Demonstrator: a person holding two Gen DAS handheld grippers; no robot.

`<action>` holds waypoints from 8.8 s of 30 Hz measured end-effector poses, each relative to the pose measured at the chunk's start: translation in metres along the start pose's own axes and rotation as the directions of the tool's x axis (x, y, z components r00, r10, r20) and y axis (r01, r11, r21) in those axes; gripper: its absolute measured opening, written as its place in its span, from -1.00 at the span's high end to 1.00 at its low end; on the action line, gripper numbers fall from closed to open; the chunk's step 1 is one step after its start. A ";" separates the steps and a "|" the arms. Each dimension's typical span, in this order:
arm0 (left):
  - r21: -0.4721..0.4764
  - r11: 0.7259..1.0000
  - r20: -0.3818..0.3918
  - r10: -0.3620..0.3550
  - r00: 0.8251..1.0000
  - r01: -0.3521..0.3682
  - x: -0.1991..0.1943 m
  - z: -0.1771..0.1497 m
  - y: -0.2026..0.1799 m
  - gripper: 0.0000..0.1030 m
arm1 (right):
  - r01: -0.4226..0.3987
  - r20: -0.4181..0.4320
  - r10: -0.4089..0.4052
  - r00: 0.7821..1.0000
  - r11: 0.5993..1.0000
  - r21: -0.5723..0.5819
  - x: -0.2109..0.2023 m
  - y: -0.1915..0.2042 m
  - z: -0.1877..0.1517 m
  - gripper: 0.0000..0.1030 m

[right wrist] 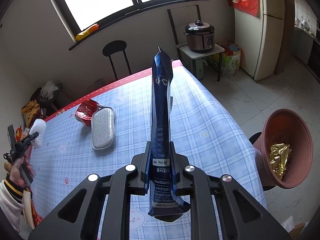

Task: Collect trash
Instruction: 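Carry the box and foam sleeve to the bin and open both grippers, then move both tools back over the table toward the red can and sponge, then close the right gripper on the edge of the grey mesh sponge, then lift the sponge with the right gripper while the left grasps the crushed red can, then carry the sponge and red can over the bin with both grippers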

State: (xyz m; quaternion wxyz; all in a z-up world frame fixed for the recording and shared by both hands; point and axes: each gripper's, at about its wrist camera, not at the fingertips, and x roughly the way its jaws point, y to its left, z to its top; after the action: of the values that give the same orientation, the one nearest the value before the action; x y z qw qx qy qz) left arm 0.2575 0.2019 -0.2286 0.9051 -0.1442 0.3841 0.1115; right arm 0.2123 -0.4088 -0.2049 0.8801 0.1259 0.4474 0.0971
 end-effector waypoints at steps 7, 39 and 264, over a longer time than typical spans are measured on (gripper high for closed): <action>0.020 1.000 0.113 0.015 0.993 -0.017 -0.110 -0.029 -0.053 0.32 | -0.086 0.067 0.086 0.994 0.996 0.003 -0.036 -0.040 0.004 0.69; 0.274 0.913 0.097 -0.340 0.935 0.303 -0.216 -0.147 -0.390 0.31 | 0.249 0.121 -0.278 0.953 0.945 0.211 -0.108 -0.344 0.027 0.68; 0.363 0.832 -0.015 -0.445 0.896 0.419 -0.180 -0.128 -0.442 0.38 | 0.232 0.258 -0.245 0.934 0.969 0.081 -0.150 -0.277 0.022 0.75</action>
State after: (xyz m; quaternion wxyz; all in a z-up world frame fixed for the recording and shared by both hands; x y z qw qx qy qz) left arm 0.1882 -0.2712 -0.1048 0.9305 -0.0564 0.3233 -0.1625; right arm 0.1592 -0.7171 -0.1630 0.9341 0.1042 0.3392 -0.0394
